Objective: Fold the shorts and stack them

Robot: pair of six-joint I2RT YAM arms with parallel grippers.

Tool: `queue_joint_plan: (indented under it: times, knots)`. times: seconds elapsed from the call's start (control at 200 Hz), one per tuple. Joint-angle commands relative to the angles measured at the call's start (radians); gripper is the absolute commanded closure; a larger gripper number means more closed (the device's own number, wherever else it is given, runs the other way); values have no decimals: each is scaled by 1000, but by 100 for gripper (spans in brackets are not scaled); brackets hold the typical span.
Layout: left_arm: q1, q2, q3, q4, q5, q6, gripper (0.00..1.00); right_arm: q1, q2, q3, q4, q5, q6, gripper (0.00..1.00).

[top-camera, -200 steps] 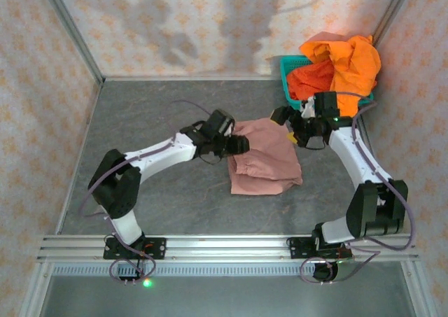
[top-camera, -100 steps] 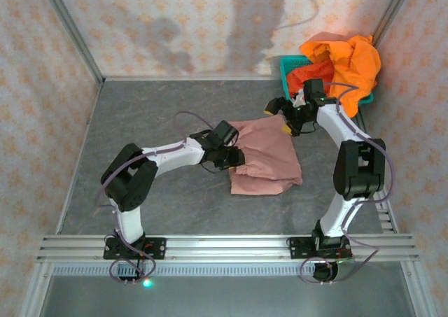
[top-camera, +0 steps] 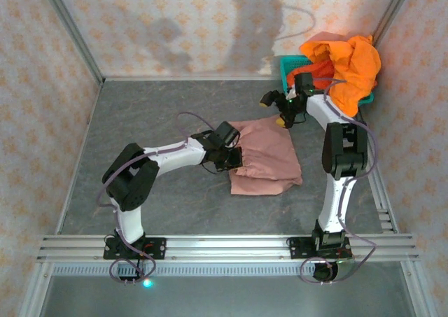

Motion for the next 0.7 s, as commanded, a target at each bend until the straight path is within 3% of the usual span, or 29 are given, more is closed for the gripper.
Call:
queue_joint_plan:
  times: [0.0,0.36,0.696]
  knots:
    - [-5,-84,17,-81,20,25,100,8,47,32,12,42,33,0]
    - [-6,-179,-121,-119,36,28,100,24,119,51,12,77,47,0]
    - [-6,-203,-218,-120,0,49,100,74,19,52,-33,131,-22,0]
